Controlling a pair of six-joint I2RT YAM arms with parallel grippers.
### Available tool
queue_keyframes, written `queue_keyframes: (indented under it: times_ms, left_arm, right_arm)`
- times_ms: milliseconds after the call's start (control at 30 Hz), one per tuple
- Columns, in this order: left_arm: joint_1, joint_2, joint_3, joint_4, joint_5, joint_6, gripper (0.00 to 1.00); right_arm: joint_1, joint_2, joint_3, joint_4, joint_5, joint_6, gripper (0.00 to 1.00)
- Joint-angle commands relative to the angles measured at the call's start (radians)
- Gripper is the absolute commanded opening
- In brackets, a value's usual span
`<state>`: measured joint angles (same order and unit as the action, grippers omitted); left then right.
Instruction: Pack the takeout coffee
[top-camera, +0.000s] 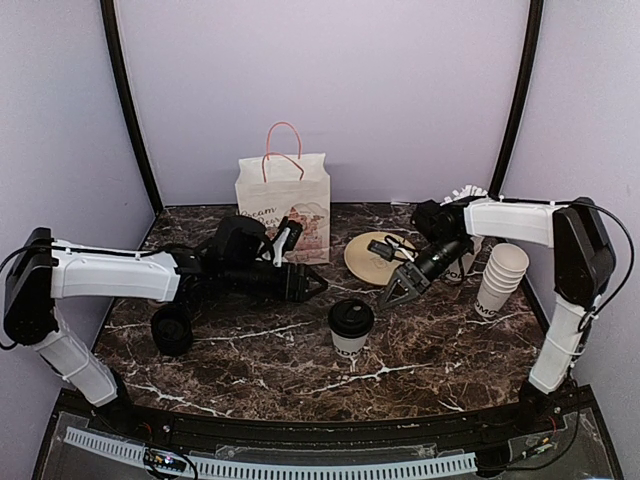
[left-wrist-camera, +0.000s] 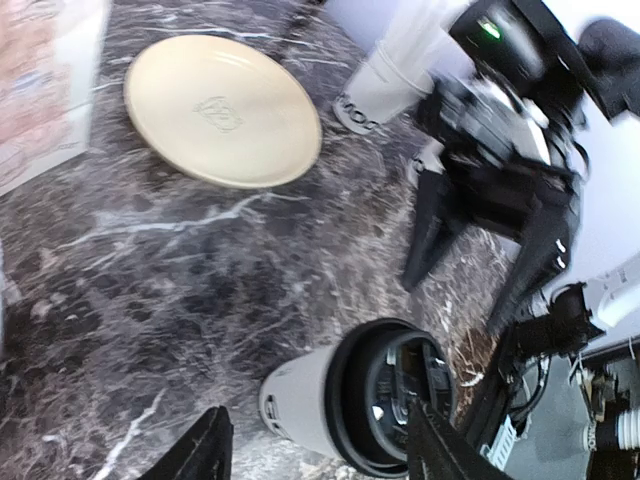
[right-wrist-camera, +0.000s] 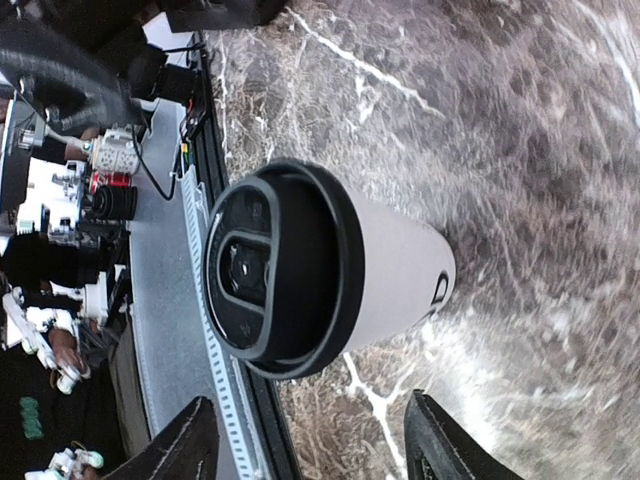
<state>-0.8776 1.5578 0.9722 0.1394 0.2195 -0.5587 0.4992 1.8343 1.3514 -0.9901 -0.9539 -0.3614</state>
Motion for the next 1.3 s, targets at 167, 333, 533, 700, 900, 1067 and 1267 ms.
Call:
queue_keyframes:
  times_ms: [167,333,533,700,900,1067,1267]
  left_arm:
    - [0.036,0.053,-0.032,0.063,0.113,-0.102,0.56]
    - [0.035,0.107,-0.020,0.119,0.165,-0.124,0.56]
    - [0.036,0.141,-0.011,0.132,0.194,-0.133,0.56]
    - [0.035,0.163,-0.005,0.137,0.223,-0.138,0.55]
    - [0.036,0.174,-0.012,0.113,0.220,-0.126,0.55]
    - [0.035,0.184,-0.032,0.080,0.205,-0.122,0.54]
    - [0.022,0.193,-0.057,0.010,0.164,-0.095,0.51]
  right_arm:
    - [0.048,-0.085,-0.121,0.116,0.085,0.028,0.76]
    - [0.085,-0.061,-0.103,0.132,0.113,0.044,0.75]
    - [0.087,-0.037,-0.080,0.138,0.117,0.054,0.75]
    - [0.091,-0.024,-0.070,0.148,0.124,0.065,0.75]
    - [0.091,0.008,-0.060,0.168,0.144,0.091,0.72]
    - [0.091,0.028,-0.065,0.207,0.207,0.133,0.70]
    - [0.091,0.062,-0.081,0.251,0.347,0.190,0.66]
